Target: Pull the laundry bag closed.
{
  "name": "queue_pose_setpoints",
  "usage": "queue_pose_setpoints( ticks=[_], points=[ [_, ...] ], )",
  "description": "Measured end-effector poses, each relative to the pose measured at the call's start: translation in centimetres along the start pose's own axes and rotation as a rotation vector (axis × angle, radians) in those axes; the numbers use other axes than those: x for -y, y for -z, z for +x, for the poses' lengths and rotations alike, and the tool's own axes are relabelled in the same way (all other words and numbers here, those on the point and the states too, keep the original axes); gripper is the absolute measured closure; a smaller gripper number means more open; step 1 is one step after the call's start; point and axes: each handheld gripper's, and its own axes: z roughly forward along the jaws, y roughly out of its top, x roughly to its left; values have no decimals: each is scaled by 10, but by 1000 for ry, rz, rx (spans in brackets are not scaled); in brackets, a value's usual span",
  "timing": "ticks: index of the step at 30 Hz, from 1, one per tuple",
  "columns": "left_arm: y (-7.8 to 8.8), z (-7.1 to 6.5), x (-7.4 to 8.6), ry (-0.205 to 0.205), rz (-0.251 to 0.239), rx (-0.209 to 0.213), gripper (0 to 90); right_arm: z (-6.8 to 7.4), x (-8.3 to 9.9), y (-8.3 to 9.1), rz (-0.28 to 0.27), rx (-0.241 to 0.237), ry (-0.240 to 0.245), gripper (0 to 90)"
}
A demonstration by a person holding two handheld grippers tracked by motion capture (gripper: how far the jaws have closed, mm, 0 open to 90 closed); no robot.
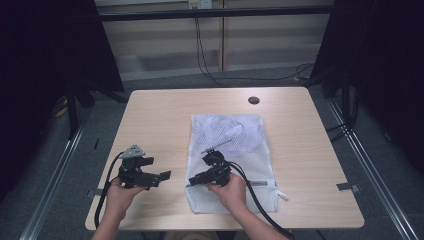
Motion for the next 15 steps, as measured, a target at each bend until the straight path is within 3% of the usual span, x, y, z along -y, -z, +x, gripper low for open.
queue_pose_setpoints(
  ticks=[7,15],
  points=[
    [0,0,0,0,2,-2,65,0,0,-2,14,10,-5,644],
    [0,0,0,-1,3,-3,66,2,0,-4,12,-19,-4,698]
  ],
)
